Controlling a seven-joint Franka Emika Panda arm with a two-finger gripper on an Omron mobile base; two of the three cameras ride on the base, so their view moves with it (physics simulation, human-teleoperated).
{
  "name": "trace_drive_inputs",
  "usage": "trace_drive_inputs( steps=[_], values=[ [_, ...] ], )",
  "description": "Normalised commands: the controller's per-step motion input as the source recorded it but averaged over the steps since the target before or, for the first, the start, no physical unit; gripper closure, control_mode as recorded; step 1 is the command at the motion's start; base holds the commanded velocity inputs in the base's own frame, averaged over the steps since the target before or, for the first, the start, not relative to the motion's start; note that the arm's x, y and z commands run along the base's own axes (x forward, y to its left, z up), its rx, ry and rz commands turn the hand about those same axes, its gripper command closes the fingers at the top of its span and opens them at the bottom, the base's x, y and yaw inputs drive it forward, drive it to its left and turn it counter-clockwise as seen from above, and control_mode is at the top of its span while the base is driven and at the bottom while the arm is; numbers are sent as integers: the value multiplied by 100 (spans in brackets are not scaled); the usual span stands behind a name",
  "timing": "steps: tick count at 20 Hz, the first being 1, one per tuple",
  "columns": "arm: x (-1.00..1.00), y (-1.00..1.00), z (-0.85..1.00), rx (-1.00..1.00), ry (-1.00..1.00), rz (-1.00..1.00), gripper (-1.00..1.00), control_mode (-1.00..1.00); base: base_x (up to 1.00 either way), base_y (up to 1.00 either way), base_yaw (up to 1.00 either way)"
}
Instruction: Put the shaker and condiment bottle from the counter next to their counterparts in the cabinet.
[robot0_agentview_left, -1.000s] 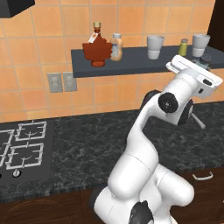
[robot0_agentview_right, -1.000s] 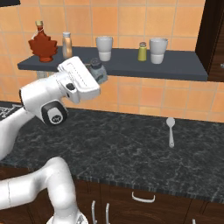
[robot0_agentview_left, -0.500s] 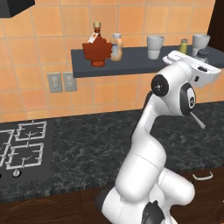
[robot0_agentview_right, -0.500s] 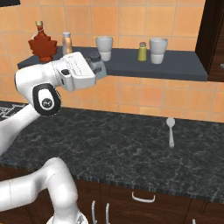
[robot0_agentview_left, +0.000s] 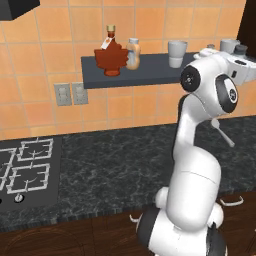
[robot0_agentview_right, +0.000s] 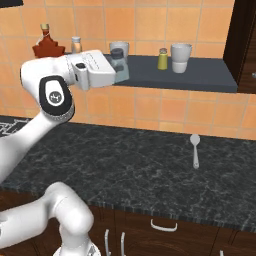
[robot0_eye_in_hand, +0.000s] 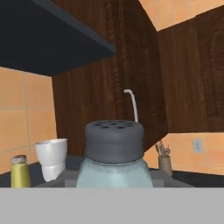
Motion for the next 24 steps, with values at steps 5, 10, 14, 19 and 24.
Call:
trace_drive_inputs(
  steps=[5,10,14,19,24],
  values=[
    [0,-11,5,1,9,0,100,-100,0,0,0],
    [0,-8,0,0,3,0,100,-100,0,0,0],
    [1,-1,-1,0,0,1,100,-100,0,0,0],
    [0,-1,-13,0,0,12,100,-100,0,0,0],
    [17,-13,-3,0,0,13,100,-100,0,0,0]
  ],
)
